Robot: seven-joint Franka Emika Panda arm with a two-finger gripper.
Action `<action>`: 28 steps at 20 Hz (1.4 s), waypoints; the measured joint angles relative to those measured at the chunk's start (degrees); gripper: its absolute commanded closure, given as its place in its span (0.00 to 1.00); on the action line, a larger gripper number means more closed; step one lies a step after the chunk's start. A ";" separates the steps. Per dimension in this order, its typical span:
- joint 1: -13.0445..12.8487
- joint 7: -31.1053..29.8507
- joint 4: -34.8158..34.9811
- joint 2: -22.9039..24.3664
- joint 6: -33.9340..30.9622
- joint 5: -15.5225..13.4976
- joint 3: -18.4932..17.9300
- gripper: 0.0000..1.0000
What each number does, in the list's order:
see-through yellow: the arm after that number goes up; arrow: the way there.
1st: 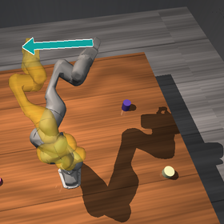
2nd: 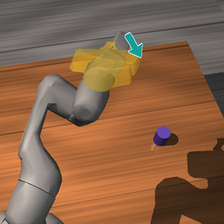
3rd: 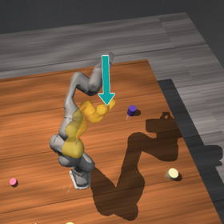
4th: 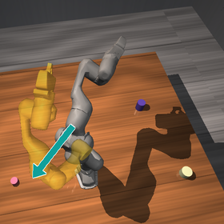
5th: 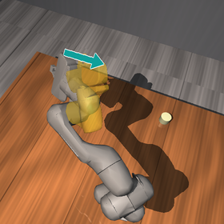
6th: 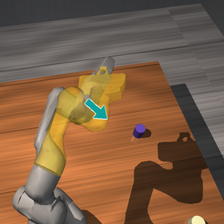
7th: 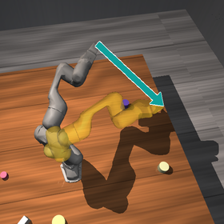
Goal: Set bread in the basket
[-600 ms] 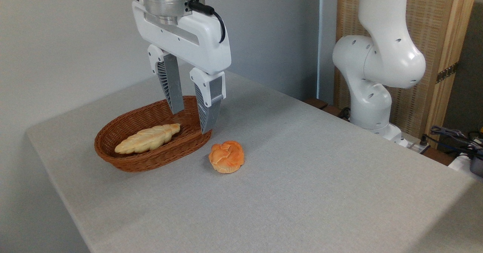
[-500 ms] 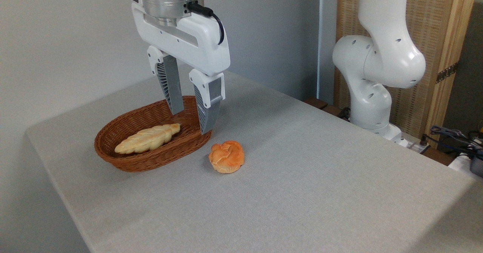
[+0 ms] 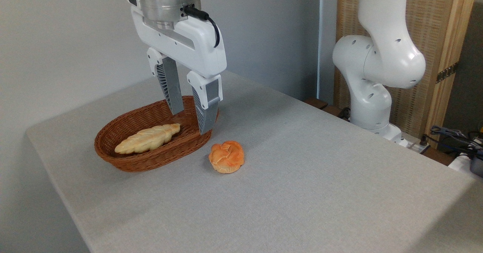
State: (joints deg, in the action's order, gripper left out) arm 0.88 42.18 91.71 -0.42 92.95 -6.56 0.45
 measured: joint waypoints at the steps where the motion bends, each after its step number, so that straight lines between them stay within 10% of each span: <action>1: -0.01 0.01 1.25 0.63 0.54 0.00 0.17 0.00; 10: -1.69 8.96 23.46 12.12 9.95 0.00 2.14 0.00; 19: -7.67 9.28 40.97 12.49 27.68 0.00 3.31 0.00; 23: -7.75 9.31 42.31 12.22 29.75 0.09 3.91 0.56; 28: -7.74 13.59 42.77 12.20 30.20 0.11 3.91 0.58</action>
State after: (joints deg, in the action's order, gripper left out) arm -6.87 55.77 134.48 11.78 123.15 -6.45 4.36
